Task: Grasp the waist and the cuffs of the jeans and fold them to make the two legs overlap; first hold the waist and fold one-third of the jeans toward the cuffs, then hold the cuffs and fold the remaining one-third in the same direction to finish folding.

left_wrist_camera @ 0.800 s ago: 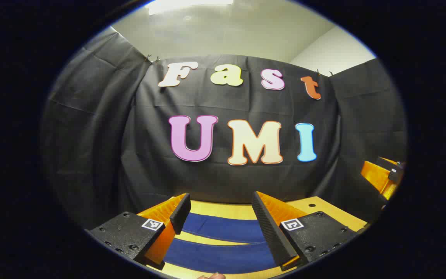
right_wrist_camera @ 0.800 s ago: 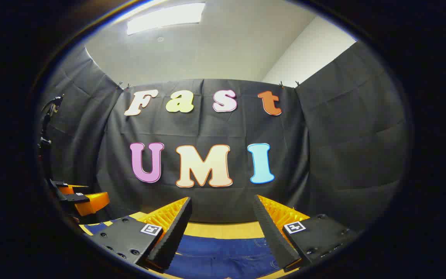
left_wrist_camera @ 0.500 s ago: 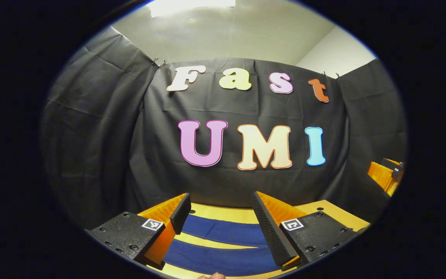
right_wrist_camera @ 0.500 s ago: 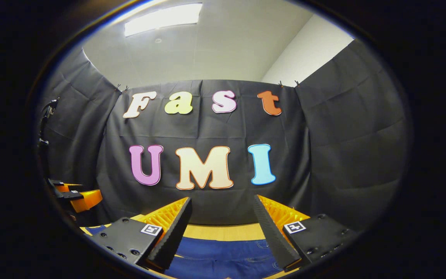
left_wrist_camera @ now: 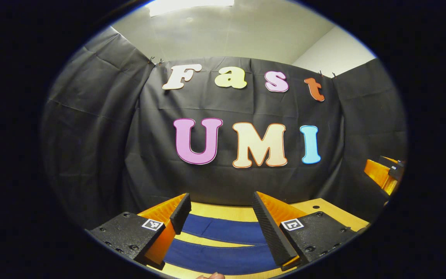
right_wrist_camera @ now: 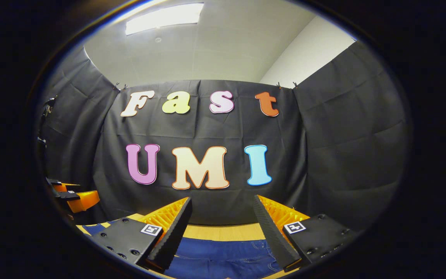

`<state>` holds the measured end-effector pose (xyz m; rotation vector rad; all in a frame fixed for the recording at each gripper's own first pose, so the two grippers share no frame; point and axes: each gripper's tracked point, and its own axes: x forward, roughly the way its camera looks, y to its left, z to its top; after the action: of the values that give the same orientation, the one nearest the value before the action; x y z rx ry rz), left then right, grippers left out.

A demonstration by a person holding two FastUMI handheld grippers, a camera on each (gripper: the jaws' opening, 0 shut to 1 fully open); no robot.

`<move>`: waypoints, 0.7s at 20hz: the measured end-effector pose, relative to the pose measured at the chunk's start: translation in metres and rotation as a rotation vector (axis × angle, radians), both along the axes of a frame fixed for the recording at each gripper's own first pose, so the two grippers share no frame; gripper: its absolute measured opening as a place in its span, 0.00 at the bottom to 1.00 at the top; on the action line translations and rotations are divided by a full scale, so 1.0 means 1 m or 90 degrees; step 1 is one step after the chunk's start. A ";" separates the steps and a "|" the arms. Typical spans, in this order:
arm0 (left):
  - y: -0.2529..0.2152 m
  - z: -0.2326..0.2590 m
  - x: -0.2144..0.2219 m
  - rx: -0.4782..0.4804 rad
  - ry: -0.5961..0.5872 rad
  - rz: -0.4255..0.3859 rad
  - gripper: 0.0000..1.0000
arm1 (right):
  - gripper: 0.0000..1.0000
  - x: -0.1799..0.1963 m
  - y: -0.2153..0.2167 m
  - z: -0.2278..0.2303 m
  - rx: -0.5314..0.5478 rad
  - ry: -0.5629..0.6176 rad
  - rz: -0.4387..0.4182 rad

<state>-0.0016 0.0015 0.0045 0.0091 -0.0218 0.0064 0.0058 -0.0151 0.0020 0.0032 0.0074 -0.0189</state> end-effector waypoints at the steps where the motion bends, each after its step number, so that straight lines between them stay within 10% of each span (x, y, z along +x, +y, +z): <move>1: 0.000 -0.001 0.000 0.003 0.000 0.001 0.93 | 0.98 -0.001 0.001 0.000 -0.001 -0.001 0.002; 14: 0.080 -0.100 -0.026 0.299 0.171 0.022 1.00 | 0.98 0.009 -0.035 -0.062 0.001 0.059 0.079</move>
<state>-0.0271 0.0816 -0.0953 0.4791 0.2466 0.0341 0.0143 -0.0505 -0.0601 0.0029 0.1006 0.1056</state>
